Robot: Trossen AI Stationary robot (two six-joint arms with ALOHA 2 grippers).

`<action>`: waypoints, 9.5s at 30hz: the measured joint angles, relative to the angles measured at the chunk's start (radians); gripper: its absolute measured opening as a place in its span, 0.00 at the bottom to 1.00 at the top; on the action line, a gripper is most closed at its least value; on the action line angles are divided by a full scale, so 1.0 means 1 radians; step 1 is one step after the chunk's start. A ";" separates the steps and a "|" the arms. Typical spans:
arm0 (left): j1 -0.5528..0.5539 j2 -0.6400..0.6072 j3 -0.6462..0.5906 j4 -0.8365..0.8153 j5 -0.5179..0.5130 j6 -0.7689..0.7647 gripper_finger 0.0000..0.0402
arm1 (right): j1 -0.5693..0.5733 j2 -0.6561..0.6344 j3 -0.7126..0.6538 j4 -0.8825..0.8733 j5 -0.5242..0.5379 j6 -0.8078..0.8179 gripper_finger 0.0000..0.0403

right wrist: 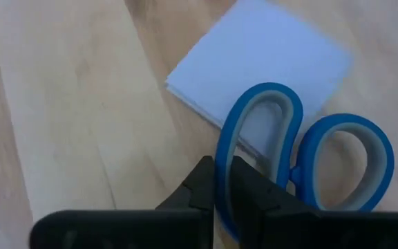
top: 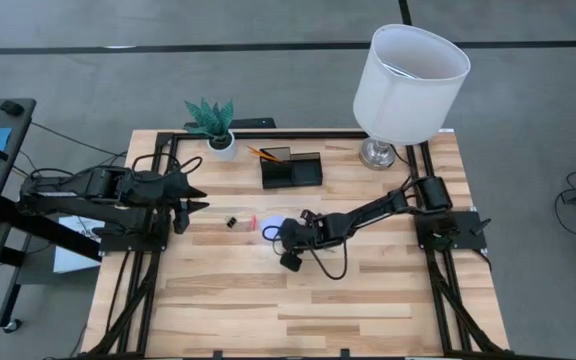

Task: Pick and place office supplies into organizer
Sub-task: Put the scissor into the desk organizer, then put the right eraser into the desk organizer

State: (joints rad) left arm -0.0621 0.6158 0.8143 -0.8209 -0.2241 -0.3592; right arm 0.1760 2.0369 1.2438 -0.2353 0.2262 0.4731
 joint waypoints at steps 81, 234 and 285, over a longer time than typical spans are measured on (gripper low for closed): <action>0.000 0.000 0.000 0.000 0.000 0.000 0.31 | -0.434 0.129 0.173 1.005 0.209 -0.622 0.17; 0.000 0.000 0.000 0.000 0.000 0.000 0.31 | 0.357 -0.218 -0.701 0.177 0.777 0.671 0.42; 0.000 0.000 0.000 0.000 0.000 0.000 0.31 | 0.218 -0.319 -0.676 0.356 0.634 0.324 0.04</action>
State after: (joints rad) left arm -0.0620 0.6155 0.8143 -0.8211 -0.2241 -0.3592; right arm 0.3942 1.7177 0.5678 0.1211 0.8601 0.7970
